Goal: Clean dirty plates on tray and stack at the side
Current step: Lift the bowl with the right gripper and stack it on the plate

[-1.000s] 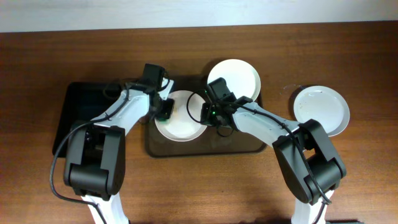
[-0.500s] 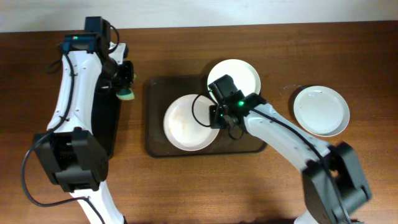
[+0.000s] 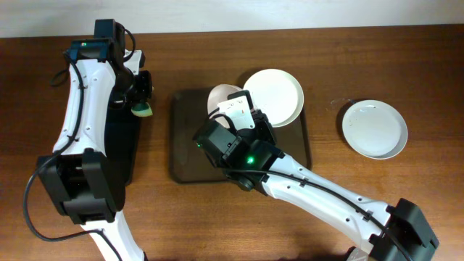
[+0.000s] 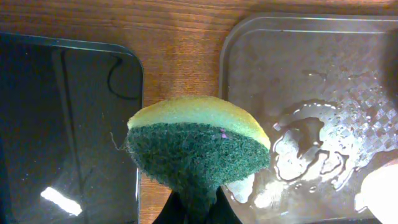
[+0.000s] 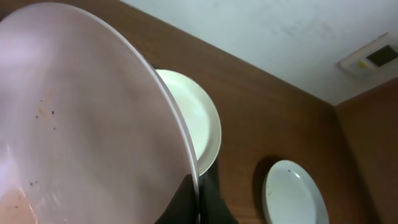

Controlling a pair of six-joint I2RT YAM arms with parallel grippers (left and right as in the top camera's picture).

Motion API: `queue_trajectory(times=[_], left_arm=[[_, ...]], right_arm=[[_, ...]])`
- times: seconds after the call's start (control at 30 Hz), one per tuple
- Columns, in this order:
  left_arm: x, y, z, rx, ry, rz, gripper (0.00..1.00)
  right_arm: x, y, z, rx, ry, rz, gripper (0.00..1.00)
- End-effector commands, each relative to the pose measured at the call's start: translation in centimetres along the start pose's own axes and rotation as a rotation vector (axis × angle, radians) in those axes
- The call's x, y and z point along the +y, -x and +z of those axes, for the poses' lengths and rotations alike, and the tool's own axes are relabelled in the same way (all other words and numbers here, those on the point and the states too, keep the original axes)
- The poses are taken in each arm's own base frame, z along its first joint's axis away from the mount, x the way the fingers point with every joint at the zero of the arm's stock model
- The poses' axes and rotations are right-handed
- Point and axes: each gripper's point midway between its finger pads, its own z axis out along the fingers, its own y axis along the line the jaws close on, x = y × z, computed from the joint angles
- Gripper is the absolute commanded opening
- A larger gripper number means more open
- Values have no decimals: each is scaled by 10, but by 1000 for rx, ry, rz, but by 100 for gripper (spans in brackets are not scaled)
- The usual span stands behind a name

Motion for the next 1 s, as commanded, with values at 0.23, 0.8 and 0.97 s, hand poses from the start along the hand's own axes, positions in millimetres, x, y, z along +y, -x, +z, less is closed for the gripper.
queue_trajectory(times=[0.23,0.8,0.97], left_arm=[[1,5,-5,-22,9,-3,1],[-1,6,-5,-28,5,0,1],[-2,8,-5,-34,4,3,1]], right_arm=[[-23,72,-18,-210,-134,-175,4],[1,27,9,-10,188,112,4],[-135,-13,39,252,316,567,4]])
